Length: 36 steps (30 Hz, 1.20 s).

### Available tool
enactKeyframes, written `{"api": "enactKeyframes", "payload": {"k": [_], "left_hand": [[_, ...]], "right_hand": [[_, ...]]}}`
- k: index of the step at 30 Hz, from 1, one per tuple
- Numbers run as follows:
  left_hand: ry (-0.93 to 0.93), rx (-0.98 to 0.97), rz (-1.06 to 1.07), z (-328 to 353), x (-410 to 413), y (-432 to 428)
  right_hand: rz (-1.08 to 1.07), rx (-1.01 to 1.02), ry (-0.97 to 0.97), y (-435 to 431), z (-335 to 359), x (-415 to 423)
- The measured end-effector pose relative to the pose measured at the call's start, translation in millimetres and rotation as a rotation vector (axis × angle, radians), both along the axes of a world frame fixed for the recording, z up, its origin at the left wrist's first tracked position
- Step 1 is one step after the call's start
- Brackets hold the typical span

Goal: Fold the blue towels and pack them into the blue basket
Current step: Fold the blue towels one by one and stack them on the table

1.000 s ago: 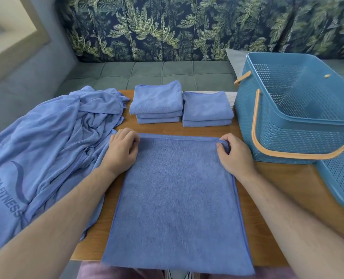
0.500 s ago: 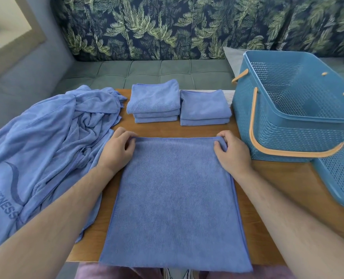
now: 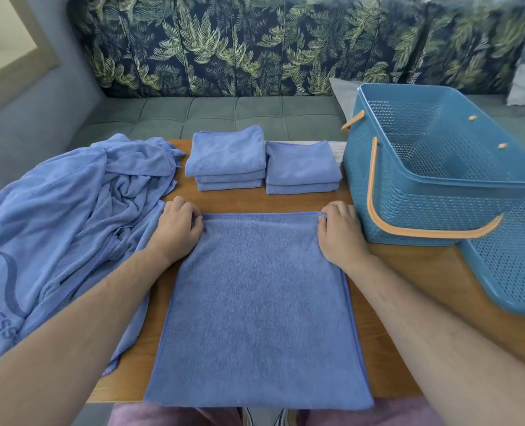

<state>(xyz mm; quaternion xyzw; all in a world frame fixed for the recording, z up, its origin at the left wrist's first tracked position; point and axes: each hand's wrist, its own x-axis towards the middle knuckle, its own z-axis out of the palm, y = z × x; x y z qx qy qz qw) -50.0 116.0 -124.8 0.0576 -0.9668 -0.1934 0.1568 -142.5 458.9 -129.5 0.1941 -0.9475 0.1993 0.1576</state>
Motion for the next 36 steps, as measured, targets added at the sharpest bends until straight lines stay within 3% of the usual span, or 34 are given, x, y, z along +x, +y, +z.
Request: {"api": "enactKeyframes", "payload": {"k": [5, 9, 22, 26, 28, 30, 36], "left_hand": [[-0.059, 0.040, 0.056, 18, 9, 3], [-0.012, 0.174, 0.035, 49, 33, -5], [0.237, 0.359, -0.077, 215, 123, 11], [0.281, 0.423, -0.212, 262, 168, 13], [0.278, 0.396, -0.229, 281, 181, 16], [0.265, 0.248, -0.172, 295, 184, 19], [0.259, -0.021, -0.034, 305, 146, 15]], "right_hand": [[0.111, 0.030, -0.069, -3, 30, 15], [0.170, -0.128, -0.043, 4, 71, 32], [0.205, -0.597, -0.384, 65, 242, 105], [0.329, -0.510, -0.475, 92, 297, 142], [0.347, -0.384, -0.455, 98, 319, 152], [0.340, -0.314, -0.425, 95, 335, 156], [0.226, -0.253, -0.326, 65, 345, 136]]}}
